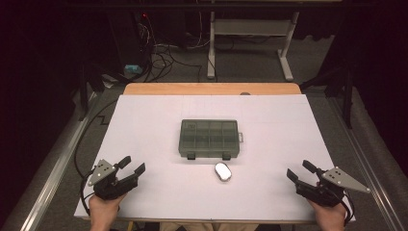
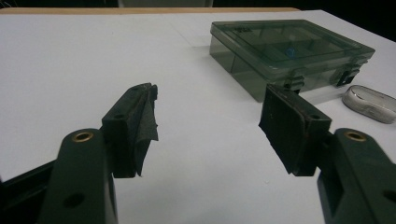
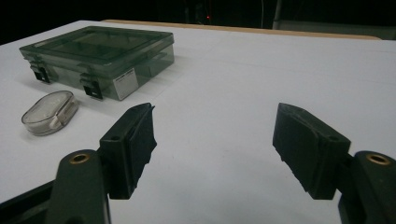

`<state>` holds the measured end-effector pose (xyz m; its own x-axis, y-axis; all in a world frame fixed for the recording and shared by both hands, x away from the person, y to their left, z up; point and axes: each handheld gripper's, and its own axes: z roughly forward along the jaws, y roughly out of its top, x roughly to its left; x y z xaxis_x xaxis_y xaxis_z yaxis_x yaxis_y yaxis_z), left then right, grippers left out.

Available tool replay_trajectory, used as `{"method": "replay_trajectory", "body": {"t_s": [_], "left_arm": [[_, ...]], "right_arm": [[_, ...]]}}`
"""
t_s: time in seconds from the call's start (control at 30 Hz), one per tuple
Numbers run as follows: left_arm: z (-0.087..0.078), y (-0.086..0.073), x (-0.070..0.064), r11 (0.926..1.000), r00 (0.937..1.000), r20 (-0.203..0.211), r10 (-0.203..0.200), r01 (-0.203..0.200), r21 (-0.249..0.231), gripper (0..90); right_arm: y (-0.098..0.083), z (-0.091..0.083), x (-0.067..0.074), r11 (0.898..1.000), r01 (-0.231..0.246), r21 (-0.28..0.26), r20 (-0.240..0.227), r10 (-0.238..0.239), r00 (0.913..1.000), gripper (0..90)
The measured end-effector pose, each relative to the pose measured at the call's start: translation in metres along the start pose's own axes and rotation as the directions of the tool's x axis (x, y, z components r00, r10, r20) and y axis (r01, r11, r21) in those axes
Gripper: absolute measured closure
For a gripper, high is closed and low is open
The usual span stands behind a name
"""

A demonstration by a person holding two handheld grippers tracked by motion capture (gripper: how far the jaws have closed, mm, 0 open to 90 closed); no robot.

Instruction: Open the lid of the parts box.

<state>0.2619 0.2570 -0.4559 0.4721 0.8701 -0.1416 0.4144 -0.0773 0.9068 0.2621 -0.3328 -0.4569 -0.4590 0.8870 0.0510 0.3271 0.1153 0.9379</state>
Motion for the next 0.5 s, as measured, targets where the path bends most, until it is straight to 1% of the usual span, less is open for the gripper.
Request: {"method": "replay_trajectory", "body": {"t_s": [0.1, 0.2, 0.3, 0.5], "left_arm": [[-0.0002, 0.0007, -0.0019, 0.9999, 0.9999, 0.0, 0.015, -0.015, -0.003, 36.5], [0.0001, 0.0011, -0.0022, 0.9999, 0.9999, 0.003, 0.013, -0.013, -0.004, 36.6], [0.0014, 0.0017, -0.003, 0.9999, 0.9999, 0.008, 0.01, -0.01, -0.005, 36.7], [0.005, 0.0032, -0.0059, 0.9999, 0.9998, 0.011, 0.014, -0.014, -0.001, 36.8]], "right_arm": [[0.0006, 0.0001, 0.0019, 1.0, 0.014, -0.002, -0.002, -0.014, 0.9999, 29.9], [0.0008, 0.0008, 0.0023, 1.0, 0.016, -0.003, -0.001, -0.016, 0.9999, 30.0], [0.0018, 0.0023, 0.0025, 1.0, 0.008, 0.004, -0.004, -0.008, 1.0, 30.4], [0.0037, 0.006, 0.0047, 1.0, 0.012, 0.008, -0.026, -0.012, 0.9996, 30.6]]}}
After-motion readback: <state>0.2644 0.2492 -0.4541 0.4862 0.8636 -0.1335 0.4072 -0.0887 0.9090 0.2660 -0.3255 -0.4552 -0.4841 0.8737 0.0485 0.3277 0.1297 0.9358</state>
